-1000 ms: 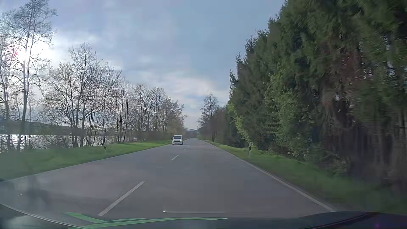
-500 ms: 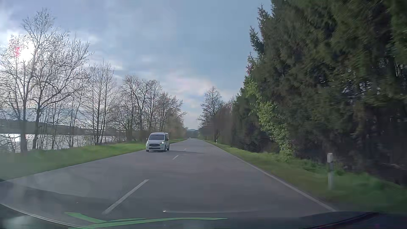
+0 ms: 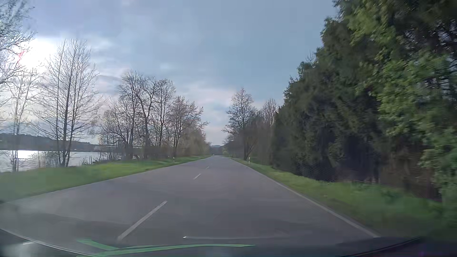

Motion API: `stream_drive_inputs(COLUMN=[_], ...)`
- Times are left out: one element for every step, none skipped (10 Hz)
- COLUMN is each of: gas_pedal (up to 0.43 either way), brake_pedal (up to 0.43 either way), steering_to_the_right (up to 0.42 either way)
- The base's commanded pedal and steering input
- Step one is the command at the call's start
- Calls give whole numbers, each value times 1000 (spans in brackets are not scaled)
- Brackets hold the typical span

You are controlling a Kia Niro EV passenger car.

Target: Follow the waypoints while adhering to traffic rules and regulations

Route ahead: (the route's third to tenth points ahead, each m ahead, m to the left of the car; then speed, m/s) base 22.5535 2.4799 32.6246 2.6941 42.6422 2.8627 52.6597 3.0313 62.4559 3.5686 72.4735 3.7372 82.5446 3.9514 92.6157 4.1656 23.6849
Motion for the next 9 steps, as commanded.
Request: stream_drive_inputs(gas_pedal=[268, 268, 268, 268, 268, 268, 268, 268, 268], brake_pedal=[0, 0, 0, 0, 0, 0, 0, 0, 0], steering_to_the_right=[0, 0, 0, 0, 0, 0, 0, 0, 0])
